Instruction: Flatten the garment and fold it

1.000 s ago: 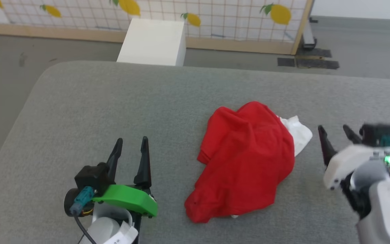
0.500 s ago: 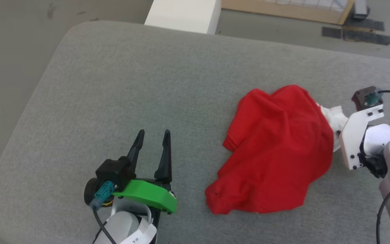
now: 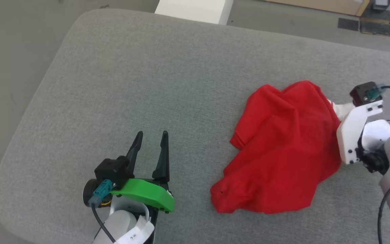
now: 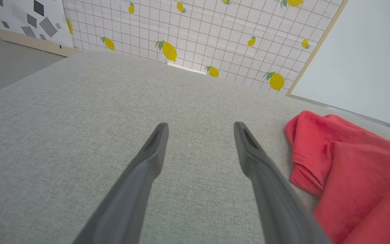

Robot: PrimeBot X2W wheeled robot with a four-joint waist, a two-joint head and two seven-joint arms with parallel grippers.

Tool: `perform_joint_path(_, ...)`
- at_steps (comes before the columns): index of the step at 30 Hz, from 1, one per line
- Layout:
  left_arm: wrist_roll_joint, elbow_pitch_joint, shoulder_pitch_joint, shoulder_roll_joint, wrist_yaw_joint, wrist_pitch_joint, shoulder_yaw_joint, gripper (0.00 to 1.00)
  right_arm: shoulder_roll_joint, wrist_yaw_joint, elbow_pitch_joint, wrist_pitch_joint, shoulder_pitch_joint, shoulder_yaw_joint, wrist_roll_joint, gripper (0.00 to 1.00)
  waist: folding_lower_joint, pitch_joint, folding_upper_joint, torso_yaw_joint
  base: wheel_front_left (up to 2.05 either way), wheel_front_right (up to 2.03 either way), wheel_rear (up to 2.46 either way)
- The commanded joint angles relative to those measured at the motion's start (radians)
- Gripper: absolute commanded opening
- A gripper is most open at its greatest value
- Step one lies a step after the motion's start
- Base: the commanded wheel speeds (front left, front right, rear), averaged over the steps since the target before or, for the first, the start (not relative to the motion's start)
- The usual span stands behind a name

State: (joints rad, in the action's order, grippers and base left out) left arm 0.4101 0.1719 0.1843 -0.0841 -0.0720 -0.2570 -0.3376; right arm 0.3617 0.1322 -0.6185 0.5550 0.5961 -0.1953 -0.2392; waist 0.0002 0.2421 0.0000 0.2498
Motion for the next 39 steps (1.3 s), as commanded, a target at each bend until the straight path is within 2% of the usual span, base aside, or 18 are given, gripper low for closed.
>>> perform_joint_path(1, -0.007, 0.005, 0.004, 0.002, 0.008, -0.005, 0.007, 1.0, 0.012, -0.002, 0.012, -0.032, -0.001, 0.023, -0.019, 0.0, -0.0002, -0.053, 0.0, -0.052, 0.0, 0.0, 0.0)
perform_joint_path(6, -0.002, 0.013, -0.016, -0.003, 0.016, -0.005, 0.025, 1.0, 0.048, -0.002, 0.134, -0.119, -0.03, 0.149, -0.065, 0.0, -0.0002, -0.107, 0.0, -0.108, 0.0, 0.0, 0.0)
perform_joint_path(10, 0.004, 0.016, -0.039, -0.007, 0.018, -0.005, 0.036, 1.0, 0.051, -0.002, 0.243, -0.108, -0.169, 0.286, -0.062, 0.0, -0.0002, -0.138, 0.0, -0.149, 0.0, 0.0, 0.0)
perform_joint_path(15, 0.013, 0.016, -0.061, -0.015, 0.019, -0.005, 0.045, 1.0, -0.05, -0.002, 0.349, -0.018, -0.458, 0.478, -0.045, 0.0, -0.0002, -0.158, 0.0, -0.19, 0.0, 0.0, 0.0)
perform_joint_path(19, 0.018, 0.014, -0.065, -0.024, 0.022, 0.0, 0.045, 1.0, -0.16, -0.002, 0.399, 0.032, -0.606, 0.549, -0.019, 0.0, -0.0002, -0.164, 0.0, -0.205, 0.0, 0.0, 0.0)
perform_joint_path(22, 0.02, 0.014, -0.064, -0.027, 0.021, 0.005, 0.044, 1.0, -0.215, -0.002, 0.419, 0.022, -0.65, 0.576, -0.006, 0.0, -0.0002, -0.168, 0.0, -0.207, 0.0, 0.0, 0.0)
perform_joint_path(23, 0.021, 0.014, -0.065, -0.027, 0.021, 0.007, 0.042, 1.0, -0.234, -0.002, 0.43, 0.01, -0.657, 0.584, -0.003, 0.31, -0.0002, -0.171, 0.0, -0.207, 0.0, 0.0, 0.0)
perform_joint_path(24, 0.023, 0.013, -0.067, -0.027, 0.021, 0.008, 0.041, 1.0, -0.246, -0.002, 0.438, -0.001, -0.66, 0.59, -0.004, 1.0, -0.0002, -0.173, 0.0, -0.206, 0.0, 0.0, 0.0)
perform_joint_path(31, 0.049, 0.007, -0.081, -0.028, 0.022, 0.04, 0.038, 1.0, -0.293, -0.002, 0.551, -0.125, -0.626, 0.636, -0.067, 1.0, -0.0002, -0.192, 0.0, -0.201, 0.0, 0.0, 0.0)
perform_joint_path(34, 0.073, -0.002, -0.065, -0.021, 0.025, 0.097, 0.028, 1.0, -0.302, -0.002, 0.612, -0.16, -0.611, 0.652, -0.08, 1.0, -0.0002, -0.199, 0.0, -0.202, 0.0, 0.0, 0.0)
perform_joint_path(37, 0.1, 0.008, -0.023, -0.014, 0.016, 0.242, -0.001, 1.0, -0.307, -0.002, 0.654, -0.166, -0.606, 0.648, -0.077, 1.0, -0.0002, -0.198, 0.0, -0.205, 0.0, 0.0, 0.0)
perform_joint_path(39, 0.112, 0.021, 0.022, -0.014, 0.004, 0.383, -0.033, 1.0, -0.309, -0.002, 0.672, -0.162, -0.603, 0.64, -0.076, 1.0, -0.0002, -0.194, 0.0, -0.212, 0.0, 0.0, 0.0)
